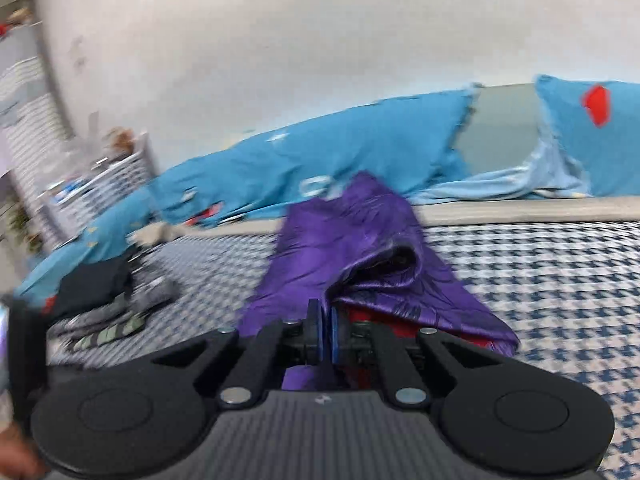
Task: Fold clothes
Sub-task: 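Grasp the purple garment's edge with the right gripper and lift it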
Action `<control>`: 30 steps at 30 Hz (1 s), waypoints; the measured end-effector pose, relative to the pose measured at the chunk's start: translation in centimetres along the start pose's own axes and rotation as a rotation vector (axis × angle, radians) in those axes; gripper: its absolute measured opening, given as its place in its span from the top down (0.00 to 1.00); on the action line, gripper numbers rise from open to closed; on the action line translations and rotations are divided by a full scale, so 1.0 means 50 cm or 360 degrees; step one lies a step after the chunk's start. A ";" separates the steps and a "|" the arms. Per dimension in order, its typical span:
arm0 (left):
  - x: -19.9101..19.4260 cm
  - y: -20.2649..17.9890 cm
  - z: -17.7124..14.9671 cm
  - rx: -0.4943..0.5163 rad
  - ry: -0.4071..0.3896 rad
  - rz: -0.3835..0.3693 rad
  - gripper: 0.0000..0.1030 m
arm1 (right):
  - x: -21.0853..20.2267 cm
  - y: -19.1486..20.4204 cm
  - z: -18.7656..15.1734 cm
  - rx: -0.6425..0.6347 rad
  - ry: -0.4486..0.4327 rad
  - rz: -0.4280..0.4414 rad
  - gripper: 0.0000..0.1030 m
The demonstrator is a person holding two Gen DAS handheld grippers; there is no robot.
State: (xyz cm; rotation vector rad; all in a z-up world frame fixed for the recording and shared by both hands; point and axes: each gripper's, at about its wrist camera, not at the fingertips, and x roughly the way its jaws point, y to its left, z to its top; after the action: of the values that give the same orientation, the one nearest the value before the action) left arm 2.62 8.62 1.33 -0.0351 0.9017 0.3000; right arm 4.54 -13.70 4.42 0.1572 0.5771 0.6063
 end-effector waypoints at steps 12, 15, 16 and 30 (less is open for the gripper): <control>-0.033 0.055 0.021 -0.0132 -0.0125 0.0012 0.00 | -0.006 0.169 -0.120 -0.0532 0.0267 0.0273 0.96; -0.033 0.059 0.020 -0.0140 -0.0118 -0.0010 0.00 | 0.001 0.178 -0.133 -0.0588 0.0298 0.0247 0.96; -0.032 0.058 0.019 -0.0137 -0.0115 -0.0003 0.00 | 0.003 0.168 -0.123 -0.0558 0.0291 0.0248 0.96; -0.027 0.057 0.024 -0.0169 -0.0095 -0.0048 0.00 | -0.048 0.162 -0.075 -0.0585 0.0236 0.0368 0.74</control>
State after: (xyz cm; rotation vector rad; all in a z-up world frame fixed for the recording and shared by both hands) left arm 2.00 11.19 3.42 -0.1373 0.8250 0.3191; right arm -3.15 -8.59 4.86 -0.1710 0.5845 0.9437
